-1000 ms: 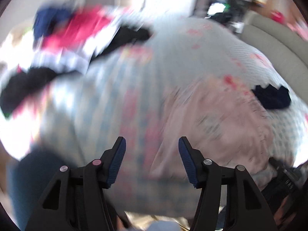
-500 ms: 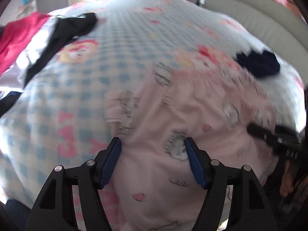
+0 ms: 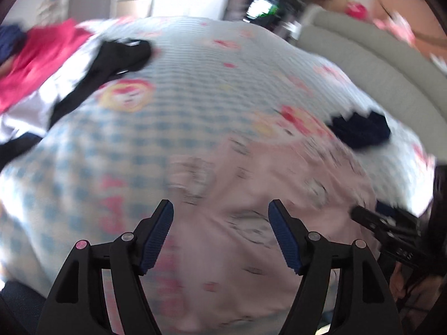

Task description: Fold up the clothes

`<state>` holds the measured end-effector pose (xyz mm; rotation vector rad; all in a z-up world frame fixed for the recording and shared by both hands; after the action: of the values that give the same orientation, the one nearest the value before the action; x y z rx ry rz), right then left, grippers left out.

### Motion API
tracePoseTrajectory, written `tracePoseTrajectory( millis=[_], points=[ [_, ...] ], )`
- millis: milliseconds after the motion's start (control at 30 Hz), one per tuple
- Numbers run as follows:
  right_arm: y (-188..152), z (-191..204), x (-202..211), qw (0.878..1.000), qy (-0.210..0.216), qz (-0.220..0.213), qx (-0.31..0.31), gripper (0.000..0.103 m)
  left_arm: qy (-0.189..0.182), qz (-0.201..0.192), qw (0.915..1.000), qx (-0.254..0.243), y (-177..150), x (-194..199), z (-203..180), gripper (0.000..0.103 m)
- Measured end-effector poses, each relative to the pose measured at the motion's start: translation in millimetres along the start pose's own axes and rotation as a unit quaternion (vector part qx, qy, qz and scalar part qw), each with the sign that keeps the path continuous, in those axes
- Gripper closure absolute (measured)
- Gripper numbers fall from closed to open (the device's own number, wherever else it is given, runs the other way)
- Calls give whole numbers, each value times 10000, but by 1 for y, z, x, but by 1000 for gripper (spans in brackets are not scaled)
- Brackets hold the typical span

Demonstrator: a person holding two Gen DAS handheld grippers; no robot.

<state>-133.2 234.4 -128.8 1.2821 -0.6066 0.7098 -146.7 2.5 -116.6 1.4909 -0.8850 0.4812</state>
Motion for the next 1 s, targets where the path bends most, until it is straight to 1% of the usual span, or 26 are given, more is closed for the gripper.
tracePoseTrajectory(
  millis=[67, 100, 167, 200, 267, 400, 467, 533, 567, 600, 633, 667, 700, 733, 800, 833, 867, 933, 1000],
  points=[
    [-5, 3, -6, 9997, -134, 129, 126, 37, 253, 316, 9990, -202, -6, -14, -5, 31],
    [-8, 3, -11, 9993, -240, 226, 163, 37, 396, 455, 9979, -223, -9, -20, -3, 30],
    [-11, 0, -18, 9983, -399, 388, 175, 37, 496, 569, 9971, -114, -11, -27, 5, 28],
    [-12, -2, -19, 9983, -403, 407, 111, 37, 467, 540, 9974, 40, -9, -24, 12, 28],
    [-13, -8, -13, 9986, -386, 347, -87, 37, 583, 428, 9965, 411, -8, -14, 29, 28],
    [-10, -23, -1, 9977, -273, 173, -588, 37, 447, 316, 9902, 1286, -12, 2, 61, 30],
    [-8, -22, 7, 9981, -286, 49, -545, 37, 347, 232, 9895, 1381, -14, 11, 62, 30],
    [-6, -17, 15, 9987, -273, -100, -426, 37, 331, 204, 9918, 1219, -19, 19, 52, 30],
    [-7, -13, 17, 9991, -184, -106, -377, 37, 258, 221, 9931, 1119, -22, 21, 44, 30],
    [-9, -8, 19, 9993, -95, -113, -329, 37, 142, 266, 9943, 1021, -25, 21, 36, 30],
    [-11, -4, 21, 9995, -8, -115, -281, 36, -61, 372, 9950, 930, -29, 18, 27, 30],
    [-16, 0, 18, 9997, 22, -14, -251, 36, -245, 490, 9949, 843, -33, 15, 18, 29],
    [-21, 4, 16, 9997, 53, 88, -221, 36, -326, 649, 9946, 736, -37, 10, 10, 29],
    [-26, 7, 13, 9996, 80, 190, -189, 35, -232, 797, 9949, 571, -40, 2, 3, 29],
    [-33, 12, 3, 9992, -74, 401, -38, 35, 96, 883, 9958, 219, -41, -6, -4, 29],
    [-37, 14, -2, 9986, -151, 502, 35, 35, 165, 884, 9958, 149, -40, -8, -4, 28],
    [-37, 13, -2, 9986, -203, 489, 38, 35, 208, 880, 9958, 131, -40, -8, -3, 28],
    [-36, 12, 0, 9984, -306, 463, 40, 35, 311, 850, 9954, 303, -41, -5, 7, 28],
    [-37, 2, 3, 9980, -353, 485, -182, 35, 448, 818, 9947, 434, -42, -1, 17, 27]
  ],
)
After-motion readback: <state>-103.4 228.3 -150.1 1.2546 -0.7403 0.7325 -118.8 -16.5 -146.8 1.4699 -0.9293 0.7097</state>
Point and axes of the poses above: each gripper's, at about its wrist camera, not at the fingertips, and x roughly against the way its jaws point, z to its left, y to its top, the point moved 6 cm from there along -x, roughly the way its jaws point, and after that the axes turned 5 degrees about -x, right-handed, at the moved point
